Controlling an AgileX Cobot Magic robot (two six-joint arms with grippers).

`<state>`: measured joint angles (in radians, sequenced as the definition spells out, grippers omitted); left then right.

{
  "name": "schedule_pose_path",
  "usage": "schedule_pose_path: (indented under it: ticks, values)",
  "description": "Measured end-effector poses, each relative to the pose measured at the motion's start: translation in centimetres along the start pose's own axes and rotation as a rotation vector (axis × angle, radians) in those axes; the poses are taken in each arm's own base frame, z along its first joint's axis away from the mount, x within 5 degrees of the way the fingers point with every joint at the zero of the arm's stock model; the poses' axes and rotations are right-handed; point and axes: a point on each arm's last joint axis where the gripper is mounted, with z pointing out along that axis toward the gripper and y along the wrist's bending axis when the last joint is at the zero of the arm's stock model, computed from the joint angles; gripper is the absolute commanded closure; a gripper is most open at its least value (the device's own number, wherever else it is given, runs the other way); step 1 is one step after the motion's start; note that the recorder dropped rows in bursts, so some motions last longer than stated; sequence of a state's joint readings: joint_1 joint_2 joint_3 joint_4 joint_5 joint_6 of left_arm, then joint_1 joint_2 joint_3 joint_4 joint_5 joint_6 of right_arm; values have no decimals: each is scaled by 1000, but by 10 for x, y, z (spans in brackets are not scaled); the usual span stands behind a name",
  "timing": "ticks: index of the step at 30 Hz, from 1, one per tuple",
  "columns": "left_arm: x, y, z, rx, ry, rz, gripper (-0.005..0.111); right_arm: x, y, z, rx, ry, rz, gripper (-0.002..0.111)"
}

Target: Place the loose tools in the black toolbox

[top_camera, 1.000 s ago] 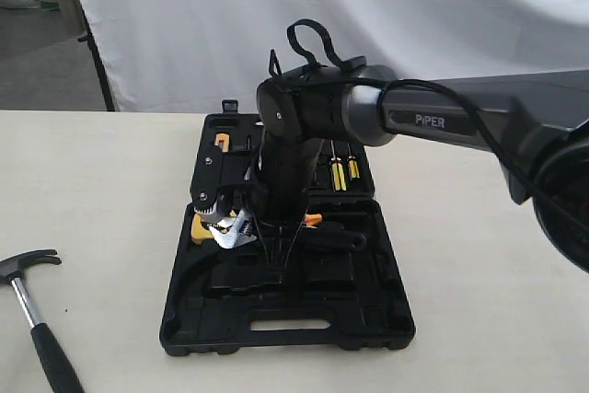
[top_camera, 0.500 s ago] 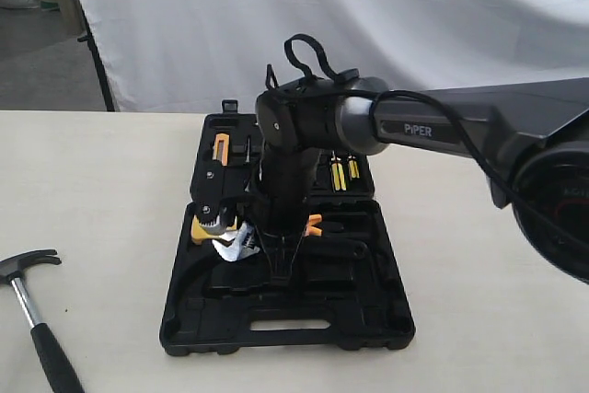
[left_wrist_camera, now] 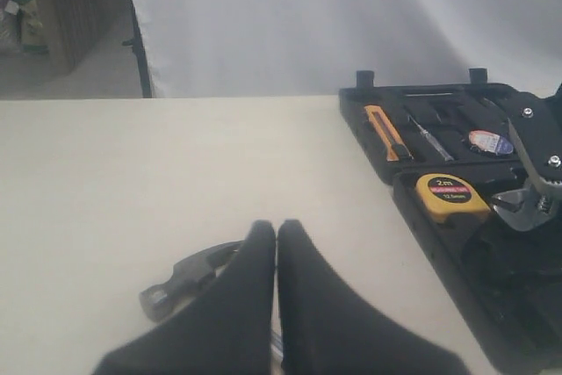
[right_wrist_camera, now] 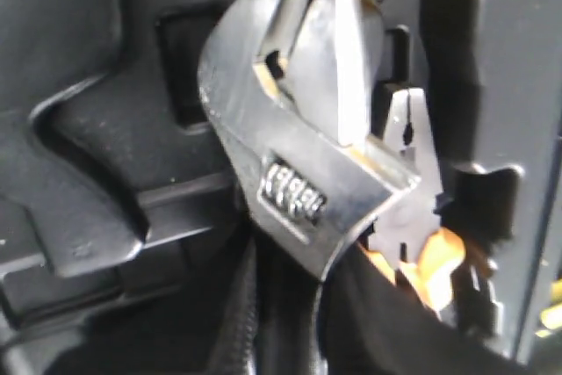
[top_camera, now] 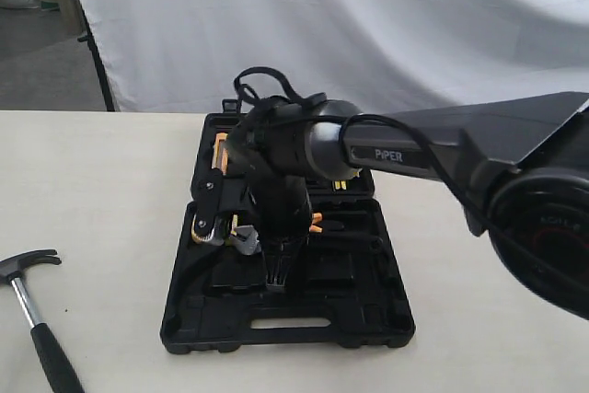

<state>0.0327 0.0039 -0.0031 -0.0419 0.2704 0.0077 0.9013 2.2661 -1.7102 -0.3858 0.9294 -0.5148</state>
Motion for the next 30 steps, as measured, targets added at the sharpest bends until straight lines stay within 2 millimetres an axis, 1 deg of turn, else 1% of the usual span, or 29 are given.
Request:
schedule_pose_path:
  ticks: [2, 6, 7, 10, 13, 18, 19, 21, 22, 25, 26, 27, 30]
  values:
    - [0, 0, 0, 0, 0, 0, 106, -2, 6, -1, 47, 2, 1, 109]
    - [0, 0, 0, 0, 0, 0, 106, 2, 21, 2, 169, 10, 11, 109]
    - [0, 0, 0, 0, 0, 0, 106, 5, 26, 3, 224, 23, 10, 109]
    - [0, 0, 0, 0, 0, 0, 106, 8, 38, 10, 285, 33, -10, 109]
    - [0, 0, 0, 0, 0, 0, 106, 9, 49, 12, 328, 27, -41, 109]
    - [0, 0, 0, 0, 0, 0, 106, 10, 49, 11, 343, 21, -27, 107]
    - [0, 0, 0, 0, 0, 0, 106, 10, 49, 11, 343, 21, -26, 104]
    - [0, 0, 0, 0, 0, 0, 106, 9, 50, 11, 346, 19, -29, 92]
    - [0, 0, 0, 0, 0, 0, 106, 9, 50, 10, 349, 18, -28, 73]
    - [0, 0, 0, 0, 0, 0, 106, 7, 53, 9, 366, 17, -41, 41]
    - [0, 0, 0, 0, 0, 0, 106, 5, 54, 8, 377, 20, -56, 35]
    - [0, 0, 0, 0, 0, 0, 106, 5, 53, 5, 391, 24, -68, 31]
    - [0, 0, 0, 0, 0, 0, 106, 3, 52, -7, 415, 13, -75, 31]
